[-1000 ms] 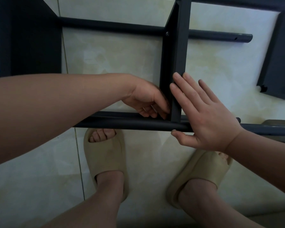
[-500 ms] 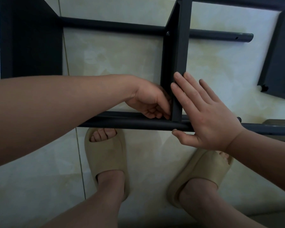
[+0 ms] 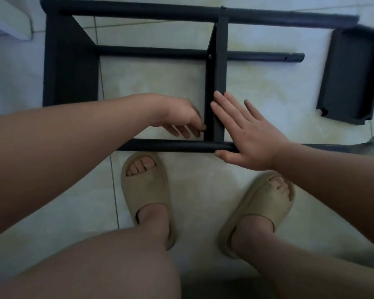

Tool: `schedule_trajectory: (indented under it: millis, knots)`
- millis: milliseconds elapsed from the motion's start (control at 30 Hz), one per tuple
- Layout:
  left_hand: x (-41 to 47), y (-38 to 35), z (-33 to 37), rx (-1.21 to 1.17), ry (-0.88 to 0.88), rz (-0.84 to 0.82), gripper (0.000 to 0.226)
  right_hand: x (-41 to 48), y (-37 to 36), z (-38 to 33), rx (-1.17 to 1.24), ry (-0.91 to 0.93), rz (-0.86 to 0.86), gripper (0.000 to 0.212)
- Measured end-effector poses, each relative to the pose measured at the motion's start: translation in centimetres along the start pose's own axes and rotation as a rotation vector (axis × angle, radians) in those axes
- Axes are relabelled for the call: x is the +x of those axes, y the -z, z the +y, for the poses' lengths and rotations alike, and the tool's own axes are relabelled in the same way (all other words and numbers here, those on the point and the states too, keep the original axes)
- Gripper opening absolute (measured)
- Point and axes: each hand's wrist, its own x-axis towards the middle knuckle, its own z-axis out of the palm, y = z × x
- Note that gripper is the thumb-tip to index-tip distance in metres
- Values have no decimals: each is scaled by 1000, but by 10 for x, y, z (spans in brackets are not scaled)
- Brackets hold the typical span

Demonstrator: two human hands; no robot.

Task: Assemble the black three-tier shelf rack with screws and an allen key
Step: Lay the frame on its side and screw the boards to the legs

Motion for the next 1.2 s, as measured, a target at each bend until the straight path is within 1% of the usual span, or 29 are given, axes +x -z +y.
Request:
schedule_trajectory:
  millis: [100, 133, 167, 200, 267, 300, 400, 467, 500, 533, 633, 700, 767, 833, 933, 1000, 1200]
  knots:
    - [-30, -2, 7, 45, 28, 23, 22, -3, 24, 0, -39, -39, -131, 97]
    - [-39, -5, 11, 103, 28, 55, 24, -6, 32, 0, -28, -49, -161, 98]
    - [-45, -8, 15, 221, 13, 117, 26, -10, 39, 0, -7, -70, -188, 97]
    - [-50, -12, 21, 381, -18, 215, 29, -16, 44, 2, 20, -106, -221, 95]
    - [-58, -24, 39, 676, -136, 415, 32, -33, 49, 8, 68, -195, -300, 88]
    - [-61, -31, 49, 770, -203, 451, 33, -42, 49, 12, 85, -230, -330, 84]
    - [-64, -48, 78, 1063, -318, 385, 41, -68, 48, 27, 80, -296, -395, 70]
    - [-60, -62, 94, 1289, -352, 326, 46, -79, 49, 39, 45, -333, -420, 60]
    - [-58, -70, 102, 1338, -352, 287, 47, -84, 49, 45, 44, -350, -420, 56]
    - [-54, -77, 110, 1321, -330, 237, 48, -88, 49, 51, 54, -365, -418, 53]
    - [-37, -96, 131, 1224, -190, 101, 48, -97, 46, 65, 103, -390, -442, 48]
    - [-28, -104, 141, 1259, -131, 84, 46, -99, 42, 72, 124, -401, -453, 47]
    - [-22, -109, 144, 1288, -109, 92, 41, -100, 39, 77, 136, -401, -443, 48]
    - [-20, -111, 141, 1257, -99, 108, 36, -99, 38, 80, 150, -402, -429, 47]
    - [-25, -107, 134, 1187, -119, 174, 29, -103, 43, 80, 143, -397, -392, 41]
    - [-35, -101, 135, 1139, -141, 241, 26, -106, 54, 79, 128, -393, -334, 37]
    - [-88, -74, 155, 1106, -221, 548, 24, -113, 112, 73, -49, -364, -21, 31]
